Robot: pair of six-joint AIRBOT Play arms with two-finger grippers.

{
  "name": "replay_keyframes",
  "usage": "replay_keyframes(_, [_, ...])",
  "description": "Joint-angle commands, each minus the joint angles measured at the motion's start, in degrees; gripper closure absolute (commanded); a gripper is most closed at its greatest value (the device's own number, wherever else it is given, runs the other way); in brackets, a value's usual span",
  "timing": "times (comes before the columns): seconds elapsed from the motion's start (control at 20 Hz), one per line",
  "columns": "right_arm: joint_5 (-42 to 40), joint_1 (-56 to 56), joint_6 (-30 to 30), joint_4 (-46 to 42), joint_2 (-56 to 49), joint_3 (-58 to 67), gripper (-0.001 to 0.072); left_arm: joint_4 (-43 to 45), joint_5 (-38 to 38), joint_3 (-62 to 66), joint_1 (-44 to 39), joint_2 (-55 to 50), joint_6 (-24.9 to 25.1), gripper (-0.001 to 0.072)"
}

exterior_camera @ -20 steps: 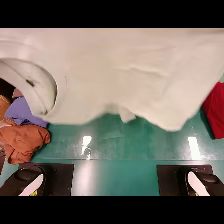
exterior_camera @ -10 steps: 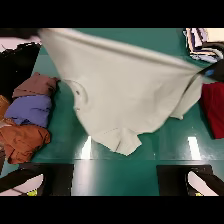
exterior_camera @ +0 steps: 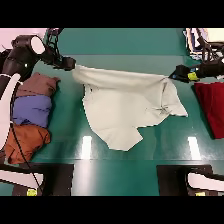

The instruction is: Fold the shirts.

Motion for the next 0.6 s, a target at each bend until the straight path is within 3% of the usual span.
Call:
replay_keyframes(0.0, [4.28,-0.66,-0.28,0.57,-3.34,6.58,0.0337,-0.46,-6.36,1.70,1.03,-0.46,-0.68,0.0168])
replay_keyframes(0.2, [7.63,-3.91,-1.27,0.48,4.59,1.81,0.0343,-1.44,-15.37,-3.30,2.64,5.64,-0.61,0.0168])
replay_keyframes(0.35, [9.40,-5.05,-2.34,0.48,12.13,-6.16,0.0343,-10.10,-12.52,-18.99,2.49,14.01,-0.61,0.0168])
replay_keyframes(0.55, [8.09,-5.33,-2.45,0.63,18.93,-13.64,0.0343,-24.35,-3.23,-45.22,0.57,25.94,-0.61,0.0168])
